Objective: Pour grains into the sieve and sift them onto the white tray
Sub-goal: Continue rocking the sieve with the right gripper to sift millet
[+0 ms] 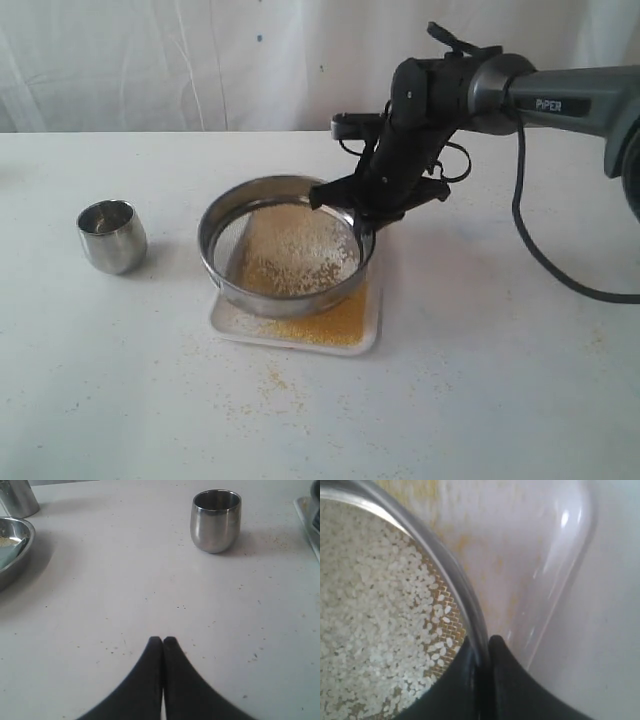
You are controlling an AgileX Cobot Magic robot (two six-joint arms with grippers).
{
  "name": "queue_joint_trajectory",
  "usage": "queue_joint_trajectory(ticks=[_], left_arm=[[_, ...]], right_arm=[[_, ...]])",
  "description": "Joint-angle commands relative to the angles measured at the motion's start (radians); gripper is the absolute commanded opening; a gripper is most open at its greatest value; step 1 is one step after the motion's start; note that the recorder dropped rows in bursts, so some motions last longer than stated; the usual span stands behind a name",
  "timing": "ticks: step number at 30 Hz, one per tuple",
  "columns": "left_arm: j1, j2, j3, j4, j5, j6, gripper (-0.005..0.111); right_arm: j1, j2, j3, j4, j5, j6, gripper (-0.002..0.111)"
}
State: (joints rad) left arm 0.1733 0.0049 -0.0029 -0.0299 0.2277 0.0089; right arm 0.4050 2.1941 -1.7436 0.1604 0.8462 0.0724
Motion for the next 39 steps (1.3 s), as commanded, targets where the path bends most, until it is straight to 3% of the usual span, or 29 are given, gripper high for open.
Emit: queue_joint_trajectory(ticks=[1, 3, 7, 12, 17, 21, 22, 26, 27, 31, 34, 36, 39], left_arm=[[-0.006, -0.005, 0.003, 0.001, 0.001, -0.009, 0.0], [-0.006, -0.005, 0.003, 0.001, 0.001, -0.009, 0.0], [-0.006, -0.005, 0.003, 0.001, 0.001, -0.009, 0.0], [-0.006, -0.005, 0.003, 0.001, 0.001, -0.009, 0.0], [-0.006, -0.005, 0.003, 0.001, 0.001, -0.009, 0.0], [-0.006, -0.005, 0.003, 0.001, 0.001, -0.009, 0.0], [-0.006, -0.005, 0.003, 0.001, 0.001, -0.009, 0.0], [-0.006, -0.005, 0.003, 0.001, 0.001, -0.009, 0.0], [-0.006, -0.005, 0.003, 0.001, 0.001, -0.009, 0.0], [-0.006, -0.005, 0.003, 0.001, 0.001, -0.009, 0.0], [-0.006, -0.005, 0.003, 0.001, 0.001, -0.009, 0.0], [-0.006, -0.005, 0.003, 0.001, 0.001, -0.009, 0.0], [-0.006, -0.005, 0.003, 0.001, 0.001, -0.009, 0.0]], right_arm=[[-0.006, -0.029, -0.01, 0.074, 0.196, 0.062, 0.0], [-0.004, -0.023, -0.01, 0.048, 0.211, 0.009, 0.0], [-0.013, -0.009, -0.01, -0.015, -0.116, -0.05, 0.0], [-0.015, -0.019, -0.012, 0.017, 0.159, 0.023, 0.0], [-0.017, -0.005, -0.012, -0.096, -0.142, 0.012, 0.0], [-0.017, -0.02, -0.012, 0.009, 0.202, 0.04, 0.0], [-0.017, -0.018, -0.012, 0.016, 0.216, 0.032, 0.0], [-0.024, -0.018, -0.012, -0.045, -0.112, -0.01, 0.0], [-0.026, -0.021, -0.012, -0.031, -0.114, 0.029, 0.0], [-0.019, -0.031, -0.012, 0.055, 0.18, 0.059, 0.0], [-0.017, -0.013, -0.012, -0.01, -0.014, -0.04, 0.0], [-0.027, -0.009, -0.012, -0.011, -0.101, 0.016, 0.0], [-0.027, -0.018, -0.012, 0.068, 0.121, 0.114, 0.0]])
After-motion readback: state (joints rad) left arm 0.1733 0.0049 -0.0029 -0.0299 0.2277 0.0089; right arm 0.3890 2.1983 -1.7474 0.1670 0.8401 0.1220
